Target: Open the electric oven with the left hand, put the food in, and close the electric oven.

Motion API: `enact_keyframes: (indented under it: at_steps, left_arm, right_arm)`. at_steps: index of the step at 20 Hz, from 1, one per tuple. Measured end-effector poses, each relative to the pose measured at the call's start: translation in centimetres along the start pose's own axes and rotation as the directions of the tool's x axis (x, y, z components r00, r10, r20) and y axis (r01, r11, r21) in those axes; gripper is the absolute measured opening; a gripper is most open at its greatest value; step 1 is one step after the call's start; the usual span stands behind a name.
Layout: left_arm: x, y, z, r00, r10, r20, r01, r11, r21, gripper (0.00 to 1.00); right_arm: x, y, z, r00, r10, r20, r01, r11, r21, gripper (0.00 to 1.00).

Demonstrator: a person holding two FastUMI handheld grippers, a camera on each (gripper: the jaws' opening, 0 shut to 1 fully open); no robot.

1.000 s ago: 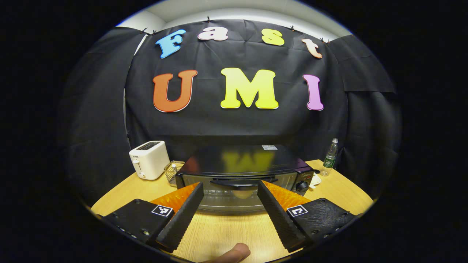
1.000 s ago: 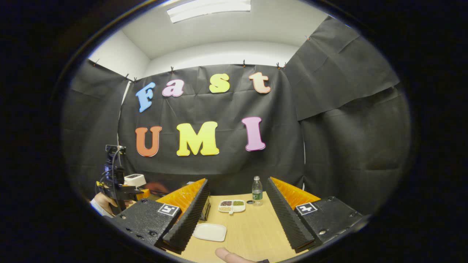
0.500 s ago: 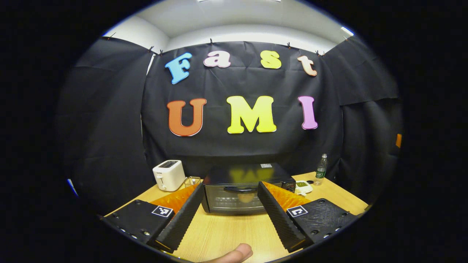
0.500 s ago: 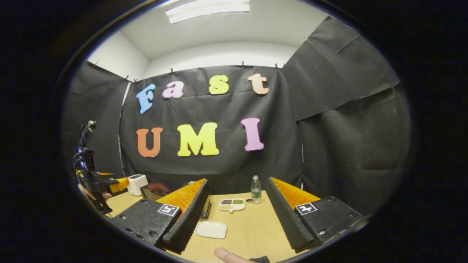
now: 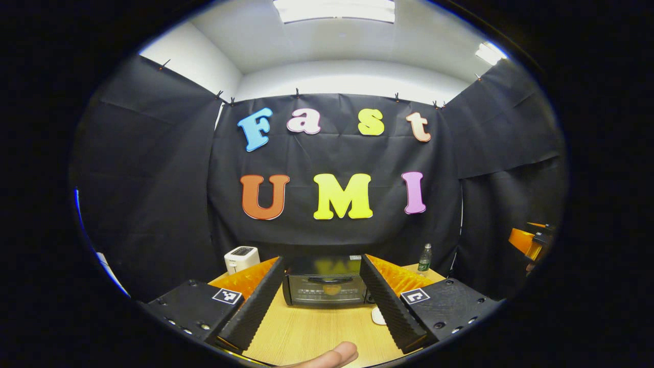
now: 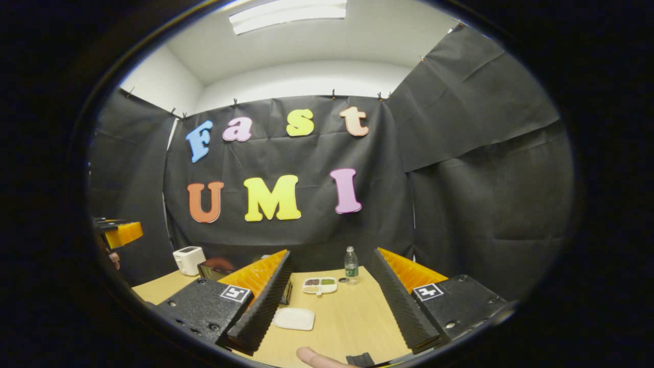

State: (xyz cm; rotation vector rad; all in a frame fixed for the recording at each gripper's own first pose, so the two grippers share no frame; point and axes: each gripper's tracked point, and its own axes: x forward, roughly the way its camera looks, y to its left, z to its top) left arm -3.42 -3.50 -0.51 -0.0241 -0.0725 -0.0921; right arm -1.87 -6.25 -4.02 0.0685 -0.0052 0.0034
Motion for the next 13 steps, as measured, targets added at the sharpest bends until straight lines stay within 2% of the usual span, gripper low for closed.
enact_keyframes:
  at_steps: [2, 5, 6, 11, 12, 13]
  left_arm:
    - [-1.5, -0.6, 0.2, 1.0, -0.006, 0.027, 0.005, 0.999, 0.032, 0.97]
    - [-3.4, -2.0, 0.2, 0.999, -0.029, 0.045, 0.028, 0.999, 0.029, 0.97]
    - [-3.7, -2.1, 0.0, 0.998, -0.033, 0.048, 0.032, 0.999, 0.024, 0.96]
    - [-4.4, -2.8, 0.1, 0.998, -0.036, 0.054, 0.034, 0.999, 0.038, 0.96]
    - [-4.3, -3.0, 0.0, 0.998, -0.042, 0.054, 0.04, 0.998, 0.039, 0.97]
    - [-4.3, -3.2, -0.2, 0.998, -0.045, 0.049, 0.043, 0.998, 0.041, 0.97]
  right_arm:
    - [-0.8, -0.2, 0.7, 1.0, -0.001, 0.018, 0.001, 1.0, 0.007, 0.94]
    - [-1.6, -1.1, 1.1, 0.999, -0.013, 0.035, 0.013, 1.0, 0.005, 0.94]
    - [-1.7, -1.2, 1.1, 0.999, -0.015, 0.036, 0.015, 1.0, 0.004, 1.0]
    - [-1.9, -0.9, 0.4, 1.0, 0.008, 0.011, -0.008, 1.0, -0.013, 1.0]
    - [-1.9, -0.8, 0.3, 1.0, 0.01, 0.007, -0.01, 1.0, -0.015, 0.94]
    - [-1.9, -0.9, 0.2, 1.0, 0.01, 0.005, -0.01, 1.0, -0.016, 0.94]
